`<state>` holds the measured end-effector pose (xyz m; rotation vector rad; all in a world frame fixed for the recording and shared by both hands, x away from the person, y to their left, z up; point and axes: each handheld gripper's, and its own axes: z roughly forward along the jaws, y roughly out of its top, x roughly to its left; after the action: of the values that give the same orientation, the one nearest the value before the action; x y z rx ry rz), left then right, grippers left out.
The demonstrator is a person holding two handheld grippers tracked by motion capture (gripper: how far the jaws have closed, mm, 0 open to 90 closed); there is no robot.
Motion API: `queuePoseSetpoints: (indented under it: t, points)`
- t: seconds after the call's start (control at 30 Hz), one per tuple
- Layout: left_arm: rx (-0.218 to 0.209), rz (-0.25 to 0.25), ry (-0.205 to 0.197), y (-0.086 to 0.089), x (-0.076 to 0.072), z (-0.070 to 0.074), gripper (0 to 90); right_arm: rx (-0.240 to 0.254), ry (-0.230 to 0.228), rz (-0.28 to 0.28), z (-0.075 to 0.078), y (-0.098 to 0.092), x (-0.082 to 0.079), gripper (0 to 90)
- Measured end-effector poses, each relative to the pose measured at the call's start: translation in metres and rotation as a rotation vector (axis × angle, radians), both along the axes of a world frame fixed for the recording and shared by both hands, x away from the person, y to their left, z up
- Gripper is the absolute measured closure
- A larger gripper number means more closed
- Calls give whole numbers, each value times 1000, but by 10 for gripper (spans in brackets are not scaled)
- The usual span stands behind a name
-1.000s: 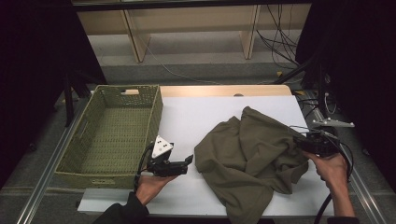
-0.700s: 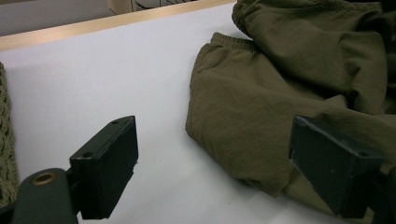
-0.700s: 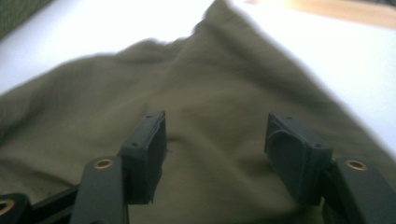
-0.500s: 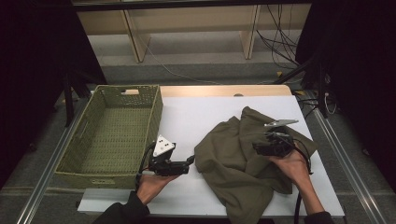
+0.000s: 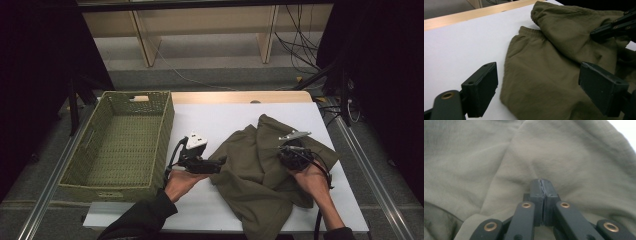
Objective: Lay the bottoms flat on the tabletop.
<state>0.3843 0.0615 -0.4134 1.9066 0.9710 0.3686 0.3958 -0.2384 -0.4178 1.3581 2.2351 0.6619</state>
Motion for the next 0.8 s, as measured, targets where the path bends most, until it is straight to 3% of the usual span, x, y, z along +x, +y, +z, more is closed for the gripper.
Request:
queuePoseSetpoints:
  t: [0.1, 0.2, 0.37, 0.47, 0.63, 0.8]
  points:
    - [5, 1, 31, -6, 2, -6, 154, 22, -39, -28, 12, -15, -5, 899]
    - [41, 6, 52, -13, 5, -12, 154, 33, -65, -69, 18, -31, -8, 900]
    - [100, 18, 81, -19, 10, -20, 157, 63, -66, -140, 19, -58, -13, 900]
    - [103, 21, 112, -19, 14, -23, 161, 63, -57, -152, 15, -63, -14, 900]
    - [95, 26, 130, -19, 18, -25, 188, 53, -52, -141, 12, -60, -14, 900]
    - [97, -2, 141, -24, 21, -28, 303, 60, -57, -132, 12, -59, -14, 897]
